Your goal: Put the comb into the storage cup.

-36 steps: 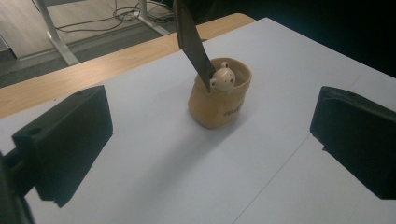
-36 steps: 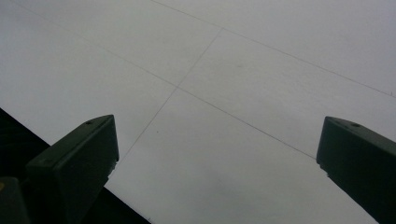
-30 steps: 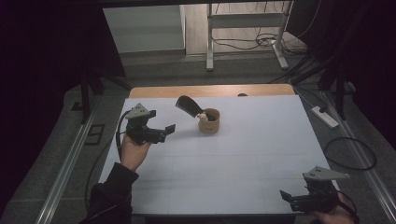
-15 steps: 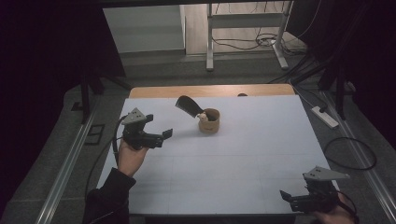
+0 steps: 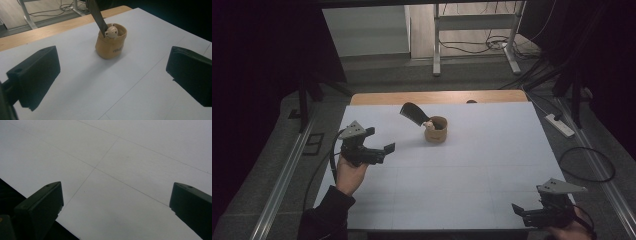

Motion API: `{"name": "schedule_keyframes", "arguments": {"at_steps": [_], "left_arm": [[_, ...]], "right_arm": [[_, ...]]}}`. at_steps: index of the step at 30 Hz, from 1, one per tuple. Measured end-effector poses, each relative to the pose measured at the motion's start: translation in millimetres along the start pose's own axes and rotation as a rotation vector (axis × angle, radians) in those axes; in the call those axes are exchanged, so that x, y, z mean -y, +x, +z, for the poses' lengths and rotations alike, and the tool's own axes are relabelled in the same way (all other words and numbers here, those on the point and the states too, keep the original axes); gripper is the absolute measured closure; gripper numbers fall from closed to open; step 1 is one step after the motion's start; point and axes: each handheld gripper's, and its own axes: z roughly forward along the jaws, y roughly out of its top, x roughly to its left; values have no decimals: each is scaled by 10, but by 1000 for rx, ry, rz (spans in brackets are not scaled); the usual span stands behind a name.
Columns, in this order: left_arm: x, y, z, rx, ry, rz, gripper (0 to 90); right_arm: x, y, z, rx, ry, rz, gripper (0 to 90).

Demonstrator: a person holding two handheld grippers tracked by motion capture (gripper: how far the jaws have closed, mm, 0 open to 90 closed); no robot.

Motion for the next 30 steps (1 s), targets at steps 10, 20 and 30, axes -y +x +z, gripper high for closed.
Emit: {"name": "schedule_keyframes", "arguments": {"at_steps": [10,20,30], "left_arm": [[85,-58,-53,11,3,3,0],[168,-102,-123,39,-8,1,0],[254,-176,-169,52,22,8,0]], "right_arm": [[-2,3,-2,-1,-5,-1,0],[-4,1,-1,-3,-8,-3,0],[-5,0,-1,-4,-9,-4,0]]}}
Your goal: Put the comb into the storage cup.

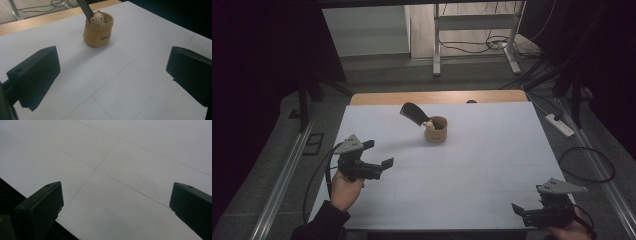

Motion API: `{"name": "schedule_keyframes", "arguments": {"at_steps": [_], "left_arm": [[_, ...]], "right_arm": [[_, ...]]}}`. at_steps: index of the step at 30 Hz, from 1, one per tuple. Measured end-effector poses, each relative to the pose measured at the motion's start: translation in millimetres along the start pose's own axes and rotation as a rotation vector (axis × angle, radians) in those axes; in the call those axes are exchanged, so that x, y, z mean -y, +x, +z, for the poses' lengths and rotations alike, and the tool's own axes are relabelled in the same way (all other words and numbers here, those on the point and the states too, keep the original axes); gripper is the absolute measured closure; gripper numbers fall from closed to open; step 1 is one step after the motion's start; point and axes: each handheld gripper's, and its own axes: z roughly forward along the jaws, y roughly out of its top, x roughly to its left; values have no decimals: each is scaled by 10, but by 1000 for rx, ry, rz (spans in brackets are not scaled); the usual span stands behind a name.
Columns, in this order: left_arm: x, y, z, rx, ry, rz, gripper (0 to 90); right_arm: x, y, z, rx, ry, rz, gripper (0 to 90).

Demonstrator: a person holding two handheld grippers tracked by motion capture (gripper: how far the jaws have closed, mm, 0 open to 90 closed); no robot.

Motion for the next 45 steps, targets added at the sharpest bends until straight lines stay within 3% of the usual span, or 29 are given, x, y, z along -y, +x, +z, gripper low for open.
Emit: {"name": "schedule_keyframes", "arguments": {"at_steps": [12,23,45], "left_arm": [[120,-98,-98,-18,34,7,0],[245,-148,-256,-67,66,6,0],[521,-207,-578,-134,81,-31,0]], "right_arm": [[-3,1,2,-1,-2,-1,0],[-3,3,1,2,-3,-1,0],[-7,6,4,7,1,-3,0]]}}
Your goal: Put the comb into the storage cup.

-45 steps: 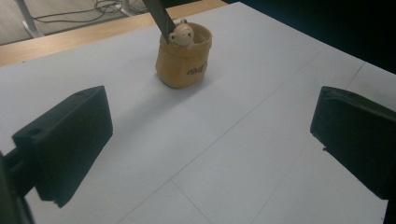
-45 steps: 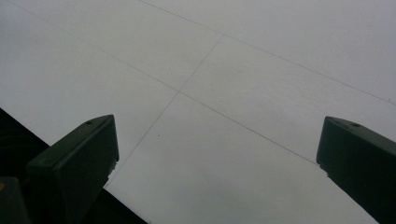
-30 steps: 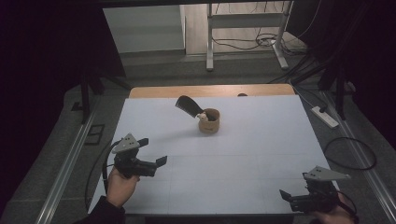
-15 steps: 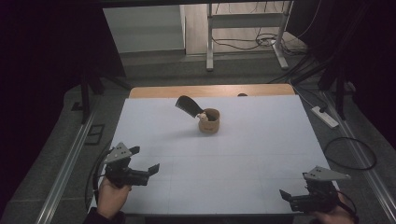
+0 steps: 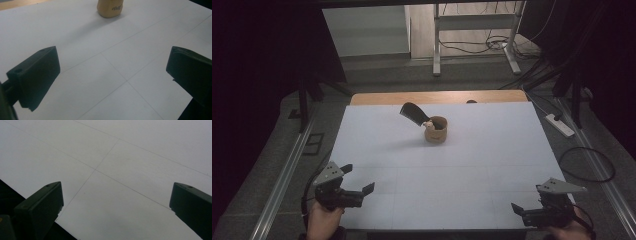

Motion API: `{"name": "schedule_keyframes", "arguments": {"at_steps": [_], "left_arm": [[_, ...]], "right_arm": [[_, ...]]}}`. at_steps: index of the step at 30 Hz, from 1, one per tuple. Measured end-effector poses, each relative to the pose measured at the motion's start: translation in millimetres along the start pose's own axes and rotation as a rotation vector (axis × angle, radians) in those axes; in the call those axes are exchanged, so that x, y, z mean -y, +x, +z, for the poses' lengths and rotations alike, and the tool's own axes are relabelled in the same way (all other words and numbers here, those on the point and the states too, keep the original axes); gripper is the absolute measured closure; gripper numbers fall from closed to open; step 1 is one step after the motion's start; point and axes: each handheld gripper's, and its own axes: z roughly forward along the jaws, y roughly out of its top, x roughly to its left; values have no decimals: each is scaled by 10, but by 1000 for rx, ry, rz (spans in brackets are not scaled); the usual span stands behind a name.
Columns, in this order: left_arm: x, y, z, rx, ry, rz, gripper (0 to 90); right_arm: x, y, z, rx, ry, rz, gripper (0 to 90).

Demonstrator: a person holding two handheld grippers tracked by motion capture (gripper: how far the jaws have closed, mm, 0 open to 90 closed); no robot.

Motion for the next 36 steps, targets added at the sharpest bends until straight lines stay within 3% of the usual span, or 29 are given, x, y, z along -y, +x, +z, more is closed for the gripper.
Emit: {"name": "schedule_keyframes", "arguments": {"at_steps": [24,36], "left_arm": [[242,-40,-151,-75,70,-34,0],[288,-97,-205,-141,99,-35,0]], "right_arm": [[-4,-3,2,11,-1,7,0],[-9,-6,4,24,-3,18,0]]}}
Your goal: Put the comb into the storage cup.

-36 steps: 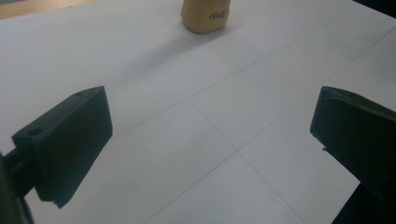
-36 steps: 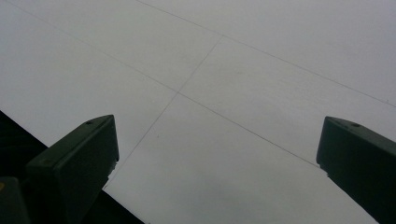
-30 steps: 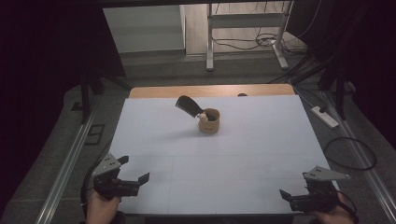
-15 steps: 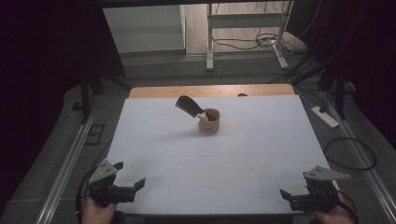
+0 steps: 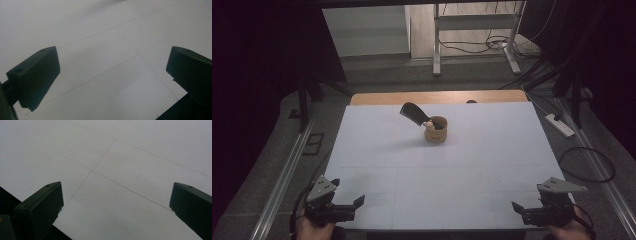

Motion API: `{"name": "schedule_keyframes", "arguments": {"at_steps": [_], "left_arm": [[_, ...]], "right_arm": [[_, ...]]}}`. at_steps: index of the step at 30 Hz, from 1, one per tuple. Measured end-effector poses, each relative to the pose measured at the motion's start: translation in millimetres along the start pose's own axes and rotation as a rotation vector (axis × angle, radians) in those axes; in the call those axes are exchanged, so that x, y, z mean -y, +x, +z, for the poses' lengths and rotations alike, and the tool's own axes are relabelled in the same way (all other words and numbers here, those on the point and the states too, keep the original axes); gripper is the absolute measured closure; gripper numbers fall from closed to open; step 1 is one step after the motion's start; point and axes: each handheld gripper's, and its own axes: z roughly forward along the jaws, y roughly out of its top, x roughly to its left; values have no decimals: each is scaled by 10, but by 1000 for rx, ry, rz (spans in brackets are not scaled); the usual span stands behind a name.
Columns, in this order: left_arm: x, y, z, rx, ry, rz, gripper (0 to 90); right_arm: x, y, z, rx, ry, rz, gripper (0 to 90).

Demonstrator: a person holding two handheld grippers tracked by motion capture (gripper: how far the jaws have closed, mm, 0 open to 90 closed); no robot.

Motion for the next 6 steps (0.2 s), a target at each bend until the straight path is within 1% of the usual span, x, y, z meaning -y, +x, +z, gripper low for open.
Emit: {"name": "schedule_keyframes", "arguments": {"at_steps": [3,6], "left_arm": [[-1,-29,6,-20,15,14,0],[-6,-22,13,-17,20,9,0]], "right_arm": [[-1,-1,1,6,1,5,0],[-3,-9,8,10,3,7,0]]}}
